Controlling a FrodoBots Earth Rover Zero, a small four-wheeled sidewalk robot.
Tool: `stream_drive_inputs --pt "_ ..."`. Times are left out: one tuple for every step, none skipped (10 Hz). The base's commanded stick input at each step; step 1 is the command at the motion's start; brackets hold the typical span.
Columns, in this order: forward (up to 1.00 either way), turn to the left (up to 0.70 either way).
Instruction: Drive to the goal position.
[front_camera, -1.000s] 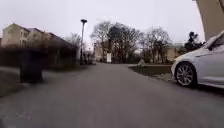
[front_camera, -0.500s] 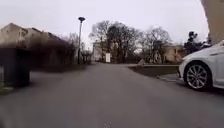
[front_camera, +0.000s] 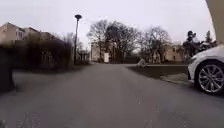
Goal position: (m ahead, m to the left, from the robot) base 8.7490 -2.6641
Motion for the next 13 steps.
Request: stream_drive_inputs --pt "1.0 0.0" --pt "1.0 0.0" --pt "1.0 0.0" --pt "1.0 0.0" --pt "1.0 0.0" --pt "1.0 0.0" --pt "1.0 0.0" --pt "1.0 0.0" --pt "1.0 0.0" --pt "1.0 0.0" --pt "1.0 0.14" --pt "1.0 0.4" --pt "1.0 0.4"
